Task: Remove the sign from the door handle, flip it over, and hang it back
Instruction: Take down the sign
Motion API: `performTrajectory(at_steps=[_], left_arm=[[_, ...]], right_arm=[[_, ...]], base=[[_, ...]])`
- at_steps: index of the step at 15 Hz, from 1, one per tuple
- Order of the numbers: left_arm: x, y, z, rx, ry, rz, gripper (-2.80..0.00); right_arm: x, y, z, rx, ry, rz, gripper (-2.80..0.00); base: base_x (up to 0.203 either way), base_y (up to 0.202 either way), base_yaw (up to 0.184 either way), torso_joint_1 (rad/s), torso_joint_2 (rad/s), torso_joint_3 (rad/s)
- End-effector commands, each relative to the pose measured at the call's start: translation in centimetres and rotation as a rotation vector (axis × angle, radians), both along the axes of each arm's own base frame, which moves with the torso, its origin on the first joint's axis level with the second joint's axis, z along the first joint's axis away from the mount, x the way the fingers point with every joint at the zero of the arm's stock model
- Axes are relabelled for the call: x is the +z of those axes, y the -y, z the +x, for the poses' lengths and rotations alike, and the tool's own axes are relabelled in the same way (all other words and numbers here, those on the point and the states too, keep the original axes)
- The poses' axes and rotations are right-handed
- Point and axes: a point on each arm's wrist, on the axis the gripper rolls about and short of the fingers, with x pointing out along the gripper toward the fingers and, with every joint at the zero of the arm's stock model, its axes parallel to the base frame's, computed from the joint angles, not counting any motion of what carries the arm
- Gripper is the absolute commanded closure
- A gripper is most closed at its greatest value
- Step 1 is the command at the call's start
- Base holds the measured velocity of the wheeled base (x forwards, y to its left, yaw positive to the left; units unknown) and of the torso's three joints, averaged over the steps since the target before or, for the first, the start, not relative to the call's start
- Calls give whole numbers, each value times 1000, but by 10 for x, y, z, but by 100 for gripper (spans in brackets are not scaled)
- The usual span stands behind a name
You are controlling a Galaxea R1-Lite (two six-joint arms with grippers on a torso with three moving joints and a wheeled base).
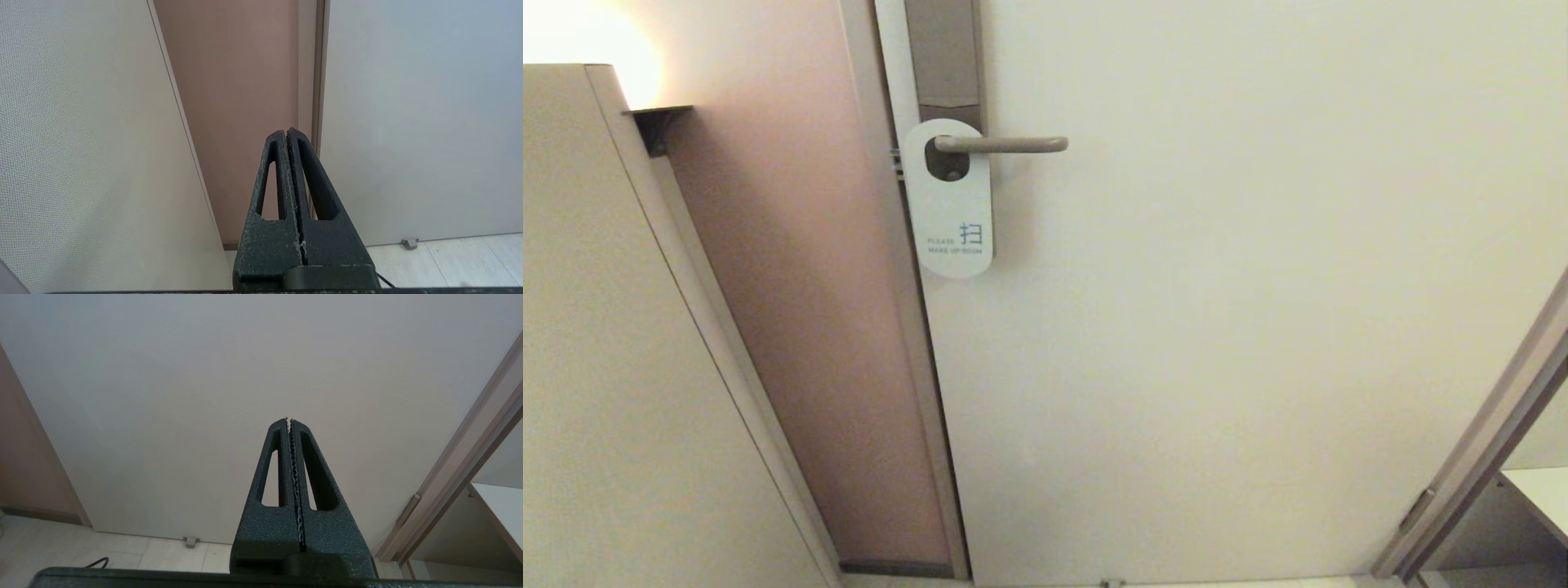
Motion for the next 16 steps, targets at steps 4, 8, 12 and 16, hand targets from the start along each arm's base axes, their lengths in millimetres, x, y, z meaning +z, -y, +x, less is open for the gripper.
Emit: performTrajectory(at_steps=[4,8,12,16], left_arm=[[0,0,0,-1,-2,1,0],[0,0,0,-1,-2,4,0],[0,0,0,2,-2,2,0],[0,0,0,7,-1,5,0]], right_arm=[[0,0,0,1,-2,-1,0],[0,0,0,2,-2,0,0],[0,0,0,2,-2,-1,0],[0,0,0,0,-2,-1,0]], base=[[0,0,0,0,0,0],[0,0,0,0,0,0],[0,0,0,0,0,0],[0,0,0,0,0,0]])
